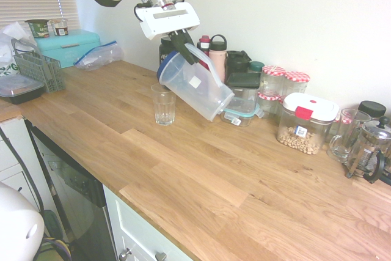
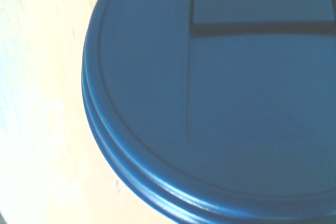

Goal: Pour me some water

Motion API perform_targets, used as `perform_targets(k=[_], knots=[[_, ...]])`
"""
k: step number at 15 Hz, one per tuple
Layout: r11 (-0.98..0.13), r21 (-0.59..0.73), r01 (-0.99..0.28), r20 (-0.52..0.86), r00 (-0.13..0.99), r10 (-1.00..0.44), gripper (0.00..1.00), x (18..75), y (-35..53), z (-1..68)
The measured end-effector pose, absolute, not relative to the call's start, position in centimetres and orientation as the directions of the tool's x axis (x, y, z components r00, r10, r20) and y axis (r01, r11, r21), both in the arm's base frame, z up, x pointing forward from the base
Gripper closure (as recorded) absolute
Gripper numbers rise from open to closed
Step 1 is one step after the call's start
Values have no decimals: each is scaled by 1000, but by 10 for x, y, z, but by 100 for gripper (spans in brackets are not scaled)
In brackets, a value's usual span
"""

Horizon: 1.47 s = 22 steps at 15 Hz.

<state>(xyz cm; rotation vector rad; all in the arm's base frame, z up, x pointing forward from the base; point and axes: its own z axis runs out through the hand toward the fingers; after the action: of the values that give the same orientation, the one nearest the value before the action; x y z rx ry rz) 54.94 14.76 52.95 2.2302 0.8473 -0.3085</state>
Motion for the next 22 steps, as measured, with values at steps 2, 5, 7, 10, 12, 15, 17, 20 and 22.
perform_targets(k=[2, 5, 7, 10, 12, 15, 17, 20, 22], knots=[[-513, 551, 659, -455, 752, 477, 100, 550, 149, 529], [-515, 552, 656, -445, 754, 483, 100, 551, 150, 540], [-593, 499, 632, -392, 775, 495, 100, 549, 150, 552], [-732, 400, 552, -282, 834, 475, 100, 538, 114, 596], [-822, 313, 475, -209, 879, 429, 100, 524, 75, 621], [-920, 187, 345, -123, 937, 326, 100, 517, 50, 609], [-961, 103, 256, -97, 964, 247, 100, 516, 50, 586], [-992, 0, 123, -64, 990, 122, 100, 504, 25, 561], [-999, -50, 17, -40, 999, 19, 100, 487, -22, 558]])
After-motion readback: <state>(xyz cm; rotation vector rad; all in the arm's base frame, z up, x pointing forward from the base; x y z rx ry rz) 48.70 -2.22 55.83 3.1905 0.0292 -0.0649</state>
